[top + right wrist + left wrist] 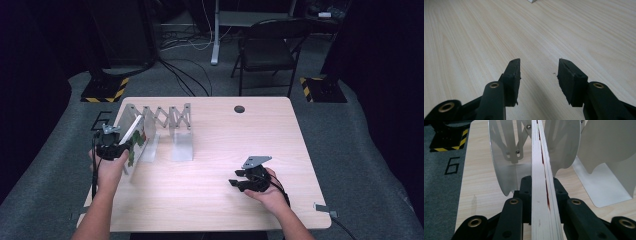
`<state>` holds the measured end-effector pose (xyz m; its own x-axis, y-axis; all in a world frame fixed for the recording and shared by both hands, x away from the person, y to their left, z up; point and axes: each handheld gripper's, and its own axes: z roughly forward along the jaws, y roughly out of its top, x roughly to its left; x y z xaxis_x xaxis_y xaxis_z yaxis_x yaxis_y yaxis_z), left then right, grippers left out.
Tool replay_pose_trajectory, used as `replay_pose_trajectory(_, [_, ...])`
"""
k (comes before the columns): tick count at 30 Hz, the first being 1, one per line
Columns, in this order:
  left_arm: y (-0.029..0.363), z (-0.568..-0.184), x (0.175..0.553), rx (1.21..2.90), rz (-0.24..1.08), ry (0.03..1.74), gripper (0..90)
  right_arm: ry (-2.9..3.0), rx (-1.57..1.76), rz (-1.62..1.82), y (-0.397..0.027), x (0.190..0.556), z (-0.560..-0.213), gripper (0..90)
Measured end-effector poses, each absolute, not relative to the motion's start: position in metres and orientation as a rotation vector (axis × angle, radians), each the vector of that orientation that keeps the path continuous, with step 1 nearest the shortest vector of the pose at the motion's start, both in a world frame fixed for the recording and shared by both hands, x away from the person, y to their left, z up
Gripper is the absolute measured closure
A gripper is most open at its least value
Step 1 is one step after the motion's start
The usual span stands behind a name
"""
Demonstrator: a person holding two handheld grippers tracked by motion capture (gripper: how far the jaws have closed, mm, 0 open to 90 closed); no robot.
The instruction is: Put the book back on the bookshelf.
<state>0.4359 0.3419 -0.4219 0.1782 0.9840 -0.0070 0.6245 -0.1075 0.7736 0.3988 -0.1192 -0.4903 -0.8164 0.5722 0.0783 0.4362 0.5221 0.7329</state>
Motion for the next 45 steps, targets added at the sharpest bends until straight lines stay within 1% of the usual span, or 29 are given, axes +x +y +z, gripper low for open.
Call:
replay_pose_trajectory(12, [0.337,-0.429,0.439,1.787,0.728,1.525,75.6,2.581,0.878,1.170,-0.120,0.397,-0.490,53.3])
replay_pose_trajectory(22, [0.336,-0.436,0.441,1.772,0.770,1.544,75.5,2.581,0.880,1.169,-0.119,0.397,-0.490,53.3])
replay_pose_trajectory(36, [0.333,-0.440,0.446,1.784,0.758,1.578,74.6,2.586,0.875,1.168,-0.119,0.398,-0.490,53.4])
replay_pose_trajectory(45, [0.335,-0.439,0.443,1.805,0.739,1.582,66.3,2.578,0.861,1.173,-0.119,0.398,-0.491,53.3])
